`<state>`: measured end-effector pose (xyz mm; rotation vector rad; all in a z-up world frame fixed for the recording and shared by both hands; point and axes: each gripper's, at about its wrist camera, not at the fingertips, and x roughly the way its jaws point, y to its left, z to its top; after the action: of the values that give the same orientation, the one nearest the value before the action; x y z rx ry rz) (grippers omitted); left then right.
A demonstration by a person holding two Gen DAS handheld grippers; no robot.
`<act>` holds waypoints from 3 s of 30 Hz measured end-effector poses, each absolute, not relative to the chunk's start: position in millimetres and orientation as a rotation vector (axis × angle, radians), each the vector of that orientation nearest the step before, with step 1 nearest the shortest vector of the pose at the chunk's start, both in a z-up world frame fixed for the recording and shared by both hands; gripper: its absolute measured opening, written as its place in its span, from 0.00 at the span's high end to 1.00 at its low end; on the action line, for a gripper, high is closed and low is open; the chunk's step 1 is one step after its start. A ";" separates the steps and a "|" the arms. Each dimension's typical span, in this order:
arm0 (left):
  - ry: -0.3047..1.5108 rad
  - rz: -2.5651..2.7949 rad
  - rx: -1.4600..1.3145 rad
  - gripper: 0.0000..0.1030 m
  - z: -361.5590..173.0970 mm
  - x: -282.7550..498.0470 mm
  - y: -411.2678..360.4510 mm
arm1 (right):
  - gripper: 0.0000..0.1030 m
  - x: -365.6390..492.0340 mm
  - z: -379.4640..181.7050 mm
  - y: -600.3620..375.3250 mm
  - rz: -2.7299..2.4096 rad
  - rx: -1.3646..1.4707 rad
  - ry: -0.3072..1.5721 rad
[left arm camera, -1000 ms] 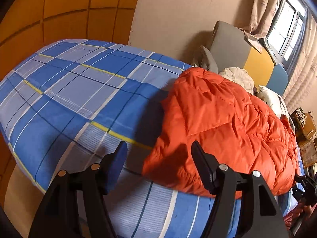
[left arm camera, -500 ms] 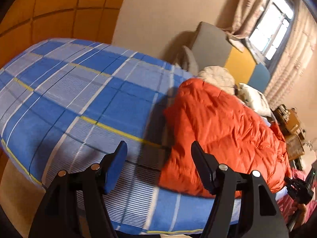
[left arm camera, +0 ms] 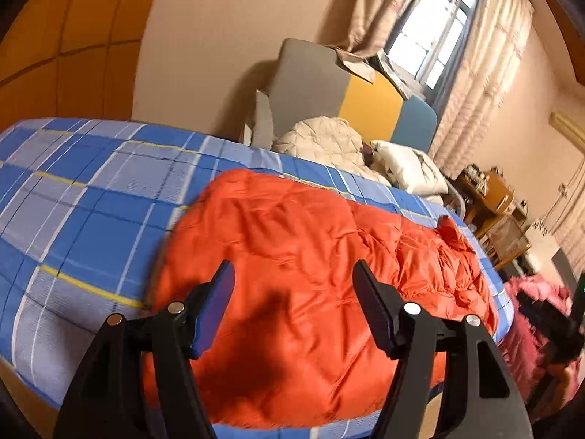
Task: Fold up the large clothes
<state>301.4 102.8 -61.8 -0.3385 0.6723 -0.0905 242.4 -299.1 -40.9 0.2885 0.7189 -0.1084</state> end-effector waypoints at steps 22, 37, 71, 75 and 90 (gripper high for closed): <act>0.790 -0.029 -0.178 0.36 -96.2 387.6 41.7 | 0.39 377.4 -110.6 -130.6 0.039 -0.047 0.928; 0.759 -0.040 -0.176 0.36 -88.5 375.0 28.6 | 0.39 377.9 -111.9 -143.3 0.072 0.057 0.926; 0.835 -0.157 -0.162 0.52 -96.0 365.3 -7.6 | 0.22 219.4 -158.7 -359.9 0.043 1.072 0.768; 0.855 -0.160 -0.154 0.53 -103.2 365.6 -9.1 | 0.22 231.8 -165.3 -354.5 0.086 1.093 0.762; 0.876 -0.180 -0.173 0.52 -119.1 371.0 -3.1 | 0.32 265.1 -166.3 -329.4 0.129 1.065 0.756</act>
<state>371.0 -3.1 -119.1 -0.1727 0.8763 -0.1804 265.1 -329.4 -166.3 1.0650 0.7560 0.1292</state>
